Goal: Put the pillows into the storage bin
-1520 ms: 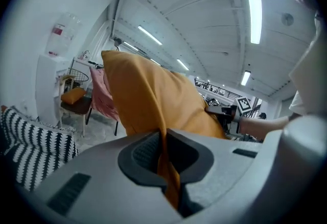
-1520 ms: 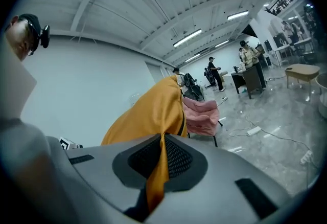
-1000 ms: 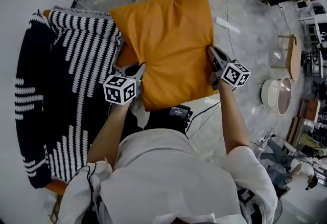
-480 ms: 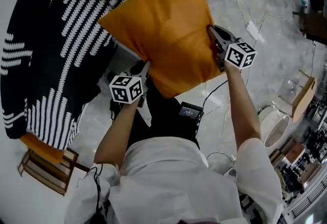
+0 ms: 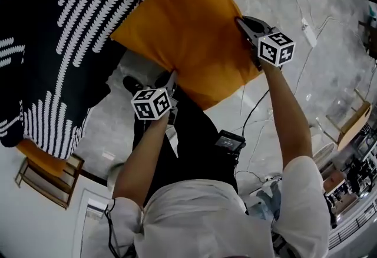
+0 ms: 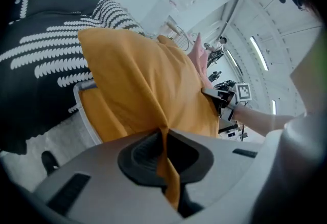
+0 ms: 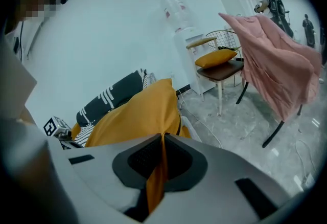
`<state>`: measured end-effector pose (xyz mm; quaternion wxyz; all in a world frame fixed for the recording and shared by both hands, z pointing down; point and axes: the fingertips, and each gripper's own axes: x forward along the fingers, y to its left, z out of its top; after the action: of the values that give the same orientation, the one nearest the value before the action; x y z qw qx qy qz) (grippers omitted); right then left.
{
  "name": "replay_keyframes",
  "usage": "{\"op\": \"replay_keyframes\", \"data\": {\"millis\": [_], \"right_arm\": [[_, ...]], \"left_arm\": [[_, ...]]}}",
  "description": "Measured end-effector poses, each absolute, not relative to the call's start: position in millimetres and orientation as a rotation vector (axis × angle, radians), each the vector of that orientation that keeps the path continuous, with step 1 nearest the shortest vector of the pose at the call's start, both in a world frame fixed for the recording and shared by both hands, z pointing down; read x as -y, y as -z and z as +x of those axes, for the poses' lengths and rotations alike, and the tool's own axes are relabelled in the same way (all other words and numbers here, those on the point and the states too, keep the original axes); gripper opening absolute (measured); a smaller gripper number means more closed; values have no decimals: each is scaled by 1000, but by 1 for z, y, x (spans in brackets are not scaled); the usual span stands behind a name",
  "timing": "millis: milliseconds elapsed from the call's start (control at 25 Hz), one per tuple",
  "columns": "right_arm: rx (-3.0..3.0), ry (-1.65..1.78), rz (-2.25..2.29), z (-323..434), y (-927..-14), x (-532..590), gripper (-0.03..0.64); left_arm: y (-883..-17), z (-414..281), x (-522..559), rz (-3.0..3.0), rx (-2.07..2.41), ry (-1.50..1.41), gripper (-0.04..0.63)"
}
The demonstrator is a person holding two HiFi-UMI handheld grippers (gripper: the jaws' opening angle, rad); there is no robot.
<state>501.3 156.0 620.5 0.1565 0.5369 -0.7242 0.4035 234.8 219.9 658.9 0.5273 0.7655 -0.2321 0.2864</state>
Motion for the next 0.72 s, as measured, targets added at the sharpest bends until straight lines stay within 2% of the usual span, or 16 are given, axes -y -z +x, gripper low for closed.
{"op": "replay_keyframes", "data": {"millis": [520,560,600,680,720], "right_arm": [[2033,-1145,1384,491,-728,-131,35],[2012,-1147,1379,493,-737,-133,38],[1979,-1155,1387,498,-748,-135,67],[1907,-1172,1438,511,-765,-136,208],[1892,-1167,1468,515,-767,-136,210]], "left_arm": [[-758,230,-223,1716,640,-718,21],[-766,228,-225,1704,660,-738,41],[-776,223,-226,1672,694,-755,88],[-795,208,-227,1568,780,-745,230],[-800,201,-226,1533,815,-724,227]]}}
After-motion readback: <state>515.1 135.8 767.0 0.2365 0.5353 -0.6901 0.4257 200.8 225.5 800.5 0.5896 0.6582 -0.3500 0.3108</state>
